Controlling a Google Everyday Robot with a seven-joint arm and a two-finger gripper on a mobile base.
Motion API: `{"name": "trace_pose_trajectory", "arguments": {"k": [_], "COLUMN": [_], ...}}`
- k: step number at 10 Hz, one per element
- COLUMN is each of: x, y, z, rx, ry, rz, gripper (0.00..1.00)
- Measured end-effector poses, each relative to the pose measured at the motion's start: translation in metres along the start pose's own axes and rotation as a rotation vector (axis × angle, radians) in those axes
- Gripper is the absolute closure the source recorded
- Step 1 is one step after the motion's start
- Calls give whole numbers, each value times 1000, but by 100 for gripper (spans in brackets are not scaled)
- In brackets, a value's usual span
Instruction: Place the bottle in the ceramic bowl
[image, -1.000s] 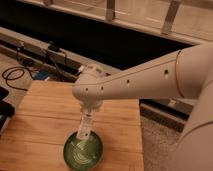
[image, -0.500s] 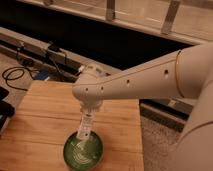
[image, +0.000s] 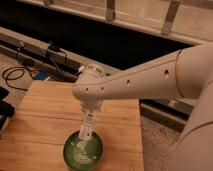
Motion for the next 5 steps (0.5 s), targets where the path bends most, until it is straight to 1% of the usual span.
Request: {"name": "trace_pose_trajectory", "arguments": {"k": [5], "x": [0], "y": [0], "z": [0], "rx": [0], "ry": [0], "rz": [0], "gripper": [20]}}
